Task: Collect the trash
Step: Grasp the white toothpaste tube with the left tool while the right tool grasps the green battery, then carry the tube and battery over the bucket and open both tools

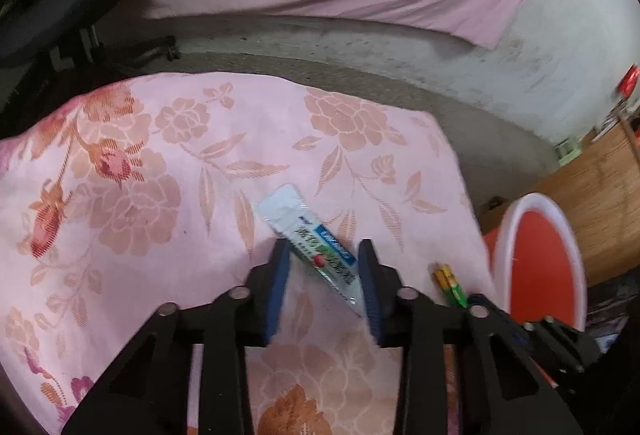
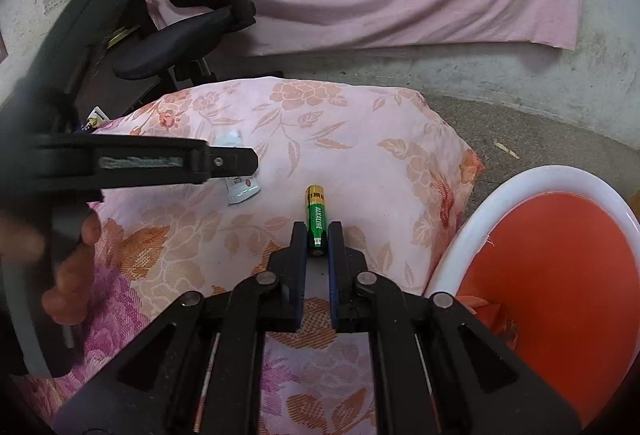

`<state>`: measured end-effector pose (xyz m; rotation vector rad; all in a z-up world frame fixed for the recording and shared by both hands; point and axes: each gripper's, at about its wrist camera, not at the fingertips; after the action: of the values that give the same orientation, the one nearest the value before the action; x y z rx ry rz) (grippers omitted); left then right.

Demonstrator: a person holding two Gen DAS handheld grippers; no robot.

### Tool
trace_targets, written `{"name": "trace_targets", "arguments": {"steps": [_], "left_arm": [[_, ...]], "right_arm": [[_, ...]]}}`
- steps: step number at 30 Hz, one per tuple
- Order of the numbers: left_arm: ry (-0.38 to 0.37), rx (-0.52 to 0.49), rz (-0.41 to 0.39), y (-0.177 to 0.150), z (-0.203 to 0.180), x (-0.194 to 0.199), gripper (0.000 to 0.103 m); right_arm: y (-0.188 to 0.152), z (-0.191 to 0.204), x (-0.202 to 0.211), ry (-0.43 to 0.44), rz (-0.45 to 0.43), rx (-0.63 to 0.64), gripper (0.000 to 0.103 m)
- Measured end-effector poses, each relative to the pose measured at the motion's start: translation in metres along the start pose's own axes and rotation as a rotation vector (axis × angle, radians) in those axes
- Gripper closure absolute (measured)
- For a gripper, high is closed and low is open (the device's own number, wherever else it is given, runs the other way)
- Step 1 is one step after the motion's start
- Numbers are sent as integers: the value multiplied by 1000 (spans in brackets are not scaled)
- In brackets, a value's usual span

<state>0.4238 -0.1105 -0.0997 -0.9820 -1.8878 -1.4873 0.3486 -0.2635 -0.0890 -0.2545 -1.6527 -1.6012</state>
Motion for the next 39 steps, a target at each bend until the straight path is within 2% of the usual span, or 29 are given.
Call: {"name": "trace_targets", "arguments": {"steps": [5, 6, 12, 14, 18, 22, 26, 32, 35, 39], "left_arm": [[11, -19, -9, -7, -3, -2, 89], [-8, -9, -7, -8, -2, -2, 93], [-106, 51, -29, -15, 7, 9, 100], [-121, 45, -55, -18, 4, 19, 101], [-157, 7, -165, -25, 1, 49, 102], [-161, -71, -330, -34, -10, 87, 102], [-187, -158, -504, -41, -30, 129, 102], [-236, -281, -727, -56, -69, 184, 102], [-264, -338, -806, -64, -91, 204, 102], [-303, -395, -867, -75, -121, 215, 102]], "right_arm": [[-1, -1, -1, 9, 1, -11, 70], [-1, -2, -1, 10, 1, -13, 70], [-4, -1, 2, 1, -21, -31, 71], [-5, -1, 6, 1, -35, -35, 71], [-3, 1, 20, -1, -105, -38, 71], [2, -1, 46, -4, -221, -47, 71], [6, 1, 88, -28, -407, -28, 71], [1, 5, 154, -134, -676, 12, 71], [-4, 2, 182, -184, -778, 4, 71], [-11, -4, 216, -252, -880, -3, 71]]}}
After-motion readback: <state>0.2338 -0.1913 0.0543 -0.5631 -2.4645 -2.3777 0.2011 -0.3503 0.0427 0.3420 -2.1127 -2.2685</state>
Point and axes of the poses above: each gripper's, at about its wrist camera, not at the fingertips, and x roughly against the way its jaws point, z to its left, y to its top, and after that the axes turned 9 degrees about -z, right-handed
